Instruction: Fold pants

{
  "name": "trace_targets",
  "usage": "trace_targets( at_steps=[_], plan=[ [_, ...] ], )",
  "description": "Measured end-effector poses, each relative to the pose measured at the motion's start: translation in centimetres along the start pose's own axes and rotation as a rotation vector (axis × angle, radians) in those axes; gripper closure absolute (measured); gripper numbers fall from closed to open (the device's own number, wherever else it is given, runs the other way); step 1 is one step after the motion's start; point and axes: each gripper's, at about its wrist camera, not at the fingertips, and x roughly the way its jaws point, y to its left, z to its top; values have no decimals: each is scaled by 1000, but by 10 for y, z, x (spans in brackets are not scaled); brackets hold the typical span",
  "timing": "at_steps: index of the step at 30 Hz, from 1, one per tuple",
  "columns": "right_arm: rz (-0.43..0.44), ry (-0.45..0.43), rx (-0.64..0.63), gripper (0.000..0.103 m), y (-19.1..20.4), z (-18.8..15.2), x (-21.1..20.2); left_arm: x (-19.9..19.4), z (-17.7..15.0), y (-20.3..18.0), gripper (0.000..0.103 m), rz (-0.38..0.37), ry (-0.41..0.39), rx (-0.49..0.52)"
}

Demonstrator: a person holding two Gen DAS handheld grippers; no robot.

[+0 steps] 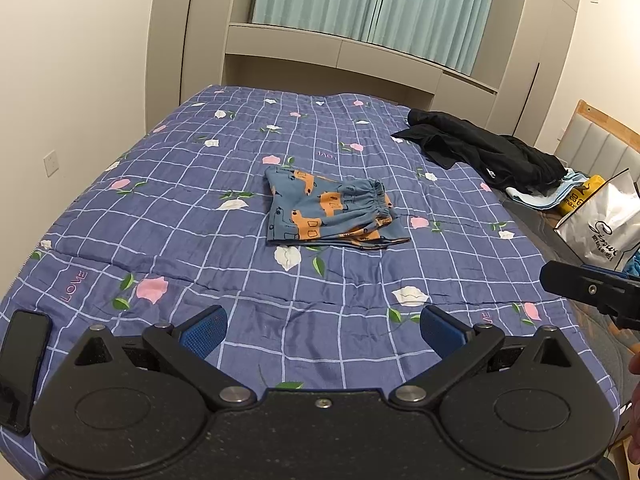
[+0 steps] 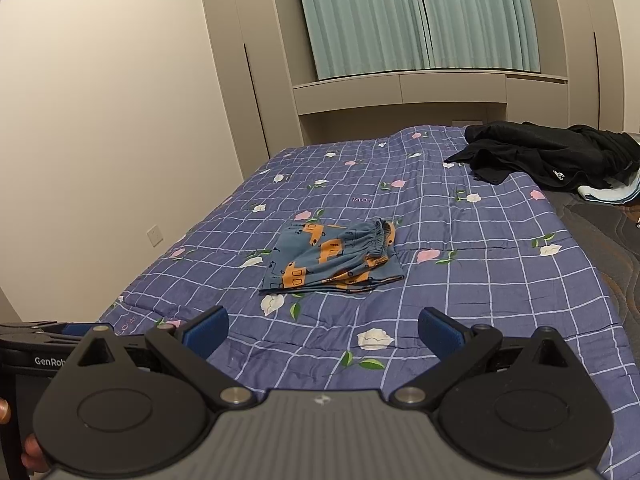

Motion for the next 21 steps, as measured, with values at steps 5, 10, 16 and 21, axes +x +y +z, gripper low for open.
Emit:
trace_targets(
  at_steps=[5,10,16,21],
  plan=[
    [2,0,-3,0,1,0,0,-1,0,0,1,1,-2,-1],
    [0,-2,-3,0,1,0,-1,-2,0,1,1,1,-4,-1],
    [3,-1,-4,0,1,-1,-2,-2,-1,0,1,-1,-6,1],
    [4,-1,0,0,0,-2,-1,-3,-1,-2,1,0,-9,7]
  ],
)
